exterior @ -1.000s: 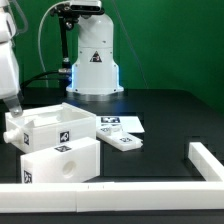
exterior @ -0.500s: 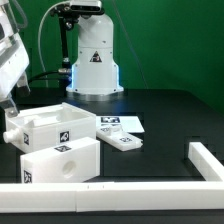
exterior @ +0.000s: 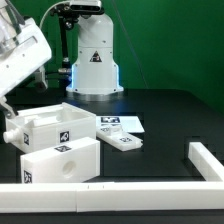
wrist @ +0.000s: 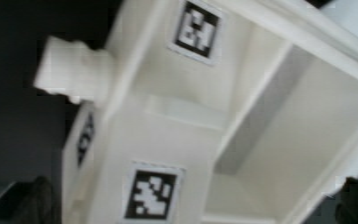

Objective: Assemble cabinet

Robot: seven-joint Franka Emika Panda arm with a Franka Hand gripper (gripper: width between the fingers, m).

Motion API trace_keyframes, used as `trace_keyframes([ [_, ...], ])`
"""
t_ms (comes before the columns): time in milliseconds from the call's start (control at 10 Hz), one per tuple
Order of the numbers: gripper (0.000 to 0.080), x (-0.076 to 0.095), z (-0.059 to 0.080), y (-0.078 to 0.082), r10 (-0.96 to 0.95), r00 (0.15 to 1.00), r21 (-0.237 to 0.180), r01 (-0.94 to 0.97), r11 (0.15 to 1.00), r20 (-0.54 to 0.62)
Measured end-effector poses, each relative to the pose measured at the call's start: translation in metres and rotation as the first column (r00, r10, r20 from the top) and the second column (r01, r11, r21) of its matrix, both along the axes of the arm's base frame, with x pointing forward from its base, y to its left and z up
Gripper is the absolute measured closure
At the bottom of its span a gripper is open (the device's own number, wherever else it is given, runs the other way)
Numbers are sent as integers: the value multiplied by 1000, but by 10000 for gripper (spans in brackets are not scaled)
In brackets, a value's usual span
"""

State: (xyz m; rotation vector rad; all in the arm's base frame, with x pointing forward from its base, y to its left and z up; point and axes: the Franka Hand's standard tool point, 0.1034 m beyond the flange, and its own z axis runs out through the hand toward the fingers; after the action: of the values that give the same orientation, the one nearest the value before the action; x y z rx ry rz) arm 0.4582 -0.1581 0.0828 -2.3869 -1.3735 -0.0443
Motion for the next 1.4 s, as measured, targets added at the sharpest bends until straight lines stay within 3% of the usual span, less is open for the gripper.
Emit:
trace_keyframes([
  [300,3,1,0,-2,-35,999,-12,35,999,7],
  [400,3,2,1,-11,-138,989,-65,141,988,54],
  [500,3,-4,2,-11,-229,972,-95,233,968,55],
  [900,3,-1,2,-8,-280,959,-98,282,954,34],
  [1100,3,3,-6,-13,-413,904,-152,426,892,110],
  [1400,3,-11,-26,-8,-448,874,-165,478,863,191],
])
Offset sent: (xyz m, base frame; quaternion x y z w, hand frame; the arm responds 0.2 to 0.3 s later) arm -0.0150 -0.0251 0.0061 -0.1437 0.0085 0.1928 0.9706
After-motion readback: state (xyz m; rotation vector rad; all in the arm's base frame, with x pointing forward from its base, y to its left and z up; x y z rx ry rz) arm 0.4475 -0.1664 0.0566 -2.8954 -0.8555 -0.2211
